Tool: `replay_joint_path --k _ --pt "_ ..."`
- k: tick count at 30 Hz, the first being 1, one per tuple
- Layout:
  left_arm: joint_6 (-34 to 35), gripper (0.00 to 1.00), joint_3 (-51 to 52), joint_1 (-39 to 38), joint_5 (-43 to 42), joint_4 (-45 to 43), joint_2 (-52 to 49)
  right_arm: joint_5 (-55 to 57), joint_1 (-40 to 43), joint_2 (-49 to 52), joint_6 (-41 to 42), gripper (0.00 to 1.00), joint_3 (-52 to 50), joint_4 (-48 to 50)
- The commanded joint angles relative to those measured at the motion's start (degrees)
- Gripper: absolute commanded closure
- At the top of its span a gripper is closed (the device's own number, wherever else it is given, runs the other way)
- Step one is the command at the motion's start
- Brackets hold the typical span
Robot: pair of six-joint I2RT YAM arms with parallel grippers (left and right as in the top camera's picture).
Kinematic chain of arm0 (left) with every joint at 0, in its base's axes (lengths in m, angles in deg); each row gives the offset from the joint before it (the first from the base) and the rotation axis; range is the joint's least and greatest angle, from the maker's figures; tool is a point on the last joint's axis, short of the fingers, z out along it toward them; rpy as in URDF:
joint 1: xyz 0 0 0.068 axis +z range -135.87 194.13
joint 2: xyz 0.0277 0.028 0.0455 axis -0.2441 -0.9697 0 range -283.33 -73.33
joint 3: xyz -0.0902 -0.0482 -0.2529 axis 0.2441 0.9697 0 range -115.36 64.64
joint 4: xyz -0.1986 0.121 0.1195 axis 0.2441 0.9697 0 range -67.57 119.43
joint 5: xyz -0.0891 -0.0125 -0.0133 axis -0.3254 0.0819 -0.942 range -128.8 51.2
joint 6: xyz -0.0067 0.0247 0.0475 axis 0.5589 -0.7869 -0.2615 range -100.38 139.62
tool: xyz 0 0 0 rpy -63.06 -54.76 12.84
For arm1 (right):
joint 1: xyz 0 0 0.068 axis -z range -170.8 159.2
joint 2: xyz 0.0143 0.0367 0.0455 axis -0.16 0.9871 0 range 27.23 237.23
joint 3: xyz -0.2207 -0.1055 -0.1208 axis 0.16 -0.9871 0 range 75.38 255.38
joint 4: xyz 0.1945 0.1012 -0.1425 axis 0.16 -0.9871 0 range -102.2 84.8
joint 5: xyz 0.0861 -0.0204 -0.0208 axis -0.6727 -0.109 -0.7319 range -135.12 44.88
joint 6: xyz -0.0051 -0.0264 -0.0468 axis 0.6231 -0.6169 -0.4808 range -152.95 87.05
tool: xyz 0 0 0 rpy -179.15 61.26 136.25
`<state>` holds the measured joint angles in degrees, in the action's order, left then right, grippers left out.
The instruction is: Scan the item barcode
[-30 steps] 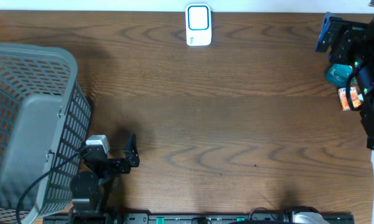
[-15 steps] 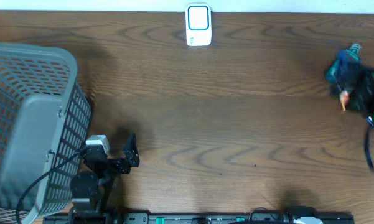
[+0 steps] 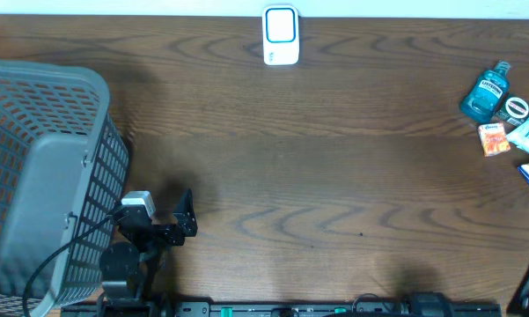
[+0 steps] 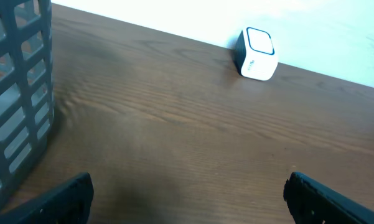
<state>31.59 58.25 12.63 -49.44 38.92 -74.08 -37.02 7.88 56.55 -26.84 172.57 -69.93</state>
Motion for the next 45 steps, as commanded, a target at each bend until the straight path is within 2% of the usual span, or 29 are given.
replay_joint_path --k 1,10,15,19,29,36,40,45 --pt "-0.3 0.02 0.9 0.3 -0.7 1.3 0.2 -0.8 -0.2 -4.5 0.3 0.01 -3.6 -0.2" --pt "-0.3 0.02 0.9 0.3 -0.7 1.3 0.2 -1.2 -0.1 -19.5 0.8 0.01 -18.9 5.0" --pt "-0.3 0.02 0.9 0.3 -0.7 1.3 0.2 -1.2 2.1 -25.2 4.4 0.01 -30.6 14.4" --pt "-0.3 0.02 0.9 0.3 -0.7 1.3 0.2 -1.2 3.7 -28.7 5.7 0.01 -44.4 26.4" --pt "-0.3 0.02 0.9 0.3 -0.7 1.3 0.2 -1.2 3.6 -29.0 6.1 0.01 -73.0 58.4" --pt "-0.3 0.02 0.9 0.3 -0.7 1.3 0.2 -1.2 3.6 -29.0 6.1 0.01 -89.3 75.8" --pt "-0.3 0.02 0.9 0.3 -0.7 1.3 0.2 -1.2 3.6 -29.0 6.1 0.01 -94.4 79.9" --pt "-0.3 0.02 0.9 0.3 -0.7 1.3 0.2 -0.7 3.6 -29.0 3.6 0.01 -96.8 78.5"
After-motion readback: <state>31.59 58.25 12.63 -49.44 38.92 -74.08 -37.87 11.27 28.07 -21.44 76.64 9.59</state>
